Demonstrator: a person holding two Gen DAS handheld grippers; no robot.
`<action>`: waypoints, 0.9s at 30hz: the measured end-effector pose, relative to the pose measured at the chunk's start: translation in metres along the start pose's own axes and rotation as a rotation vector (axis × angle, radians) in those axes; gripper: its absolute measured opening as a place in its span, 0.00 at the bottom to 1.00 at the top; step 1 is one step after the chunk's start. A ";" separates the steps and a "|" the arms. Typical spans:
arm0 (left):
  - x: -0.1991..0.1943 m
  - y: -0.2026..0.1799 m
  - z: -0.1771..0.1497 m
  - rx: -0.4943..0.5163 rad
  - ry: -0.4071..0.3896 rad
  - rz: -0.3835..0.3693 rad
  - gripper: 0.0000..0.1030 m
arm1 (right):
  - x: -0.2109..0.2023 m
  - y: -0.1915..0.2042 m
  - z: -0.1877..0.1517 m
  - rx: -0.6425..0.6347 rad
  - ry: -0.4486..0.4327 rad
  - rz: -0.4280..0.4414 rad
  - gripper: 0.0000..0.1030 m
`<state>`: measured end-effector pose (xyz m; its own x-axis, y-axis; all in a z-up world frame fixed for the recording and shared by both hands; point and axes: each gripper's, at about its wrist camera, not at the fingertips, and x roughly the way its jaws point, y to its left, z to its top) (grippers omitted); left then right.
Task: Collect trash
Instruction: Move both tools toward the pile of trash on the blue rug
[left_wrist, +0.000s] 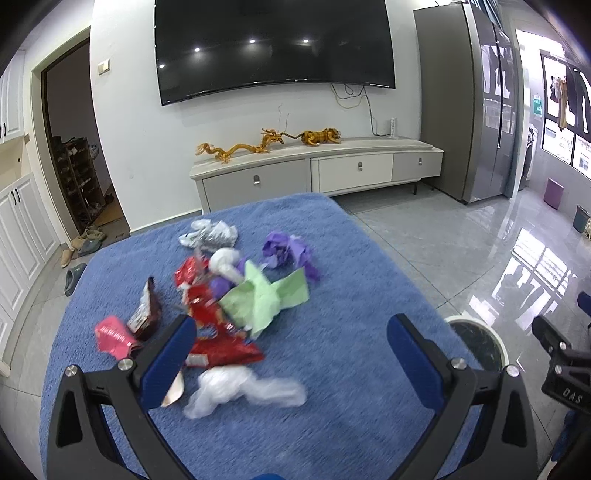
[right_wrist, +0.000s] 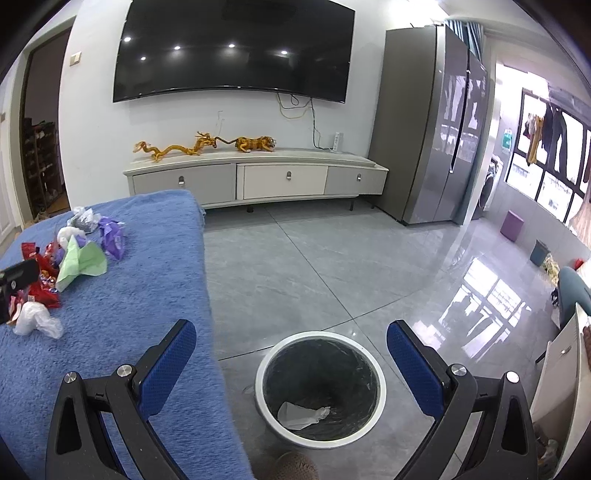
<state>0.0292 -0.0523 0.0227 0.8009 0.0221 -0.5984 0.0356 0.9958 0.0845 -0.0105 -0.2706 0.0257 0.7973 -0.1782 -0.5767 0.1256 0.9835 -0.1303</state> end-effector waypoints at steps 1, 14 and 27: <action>0.003 -0.007 0.004 0.005 -0.001 0.003 1.00 | 0.002 -0.007 0.000 0.008 -0.001 -0.003 1.00; 0.021 -0.054 0.023 0.020 0.014 -0.049 1.00 | 0.011 -0.052 0.004 0.039 0.009 -0.044 1.00; -0.016 -0.014 0.011 -0.012 -0.074 -0.131 1.00 | -0.014 -0.031 0.022 0.056 -0.065 -0.090 1.00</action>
<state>0.0224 -0.0680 0.0400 0.8320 -0.1140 -0.5430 0.1358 0.9907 0.0001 -0.0125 -0.2984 0.0556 0.8176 -0.2654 -0.5109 0.2296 0.9641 -0.1334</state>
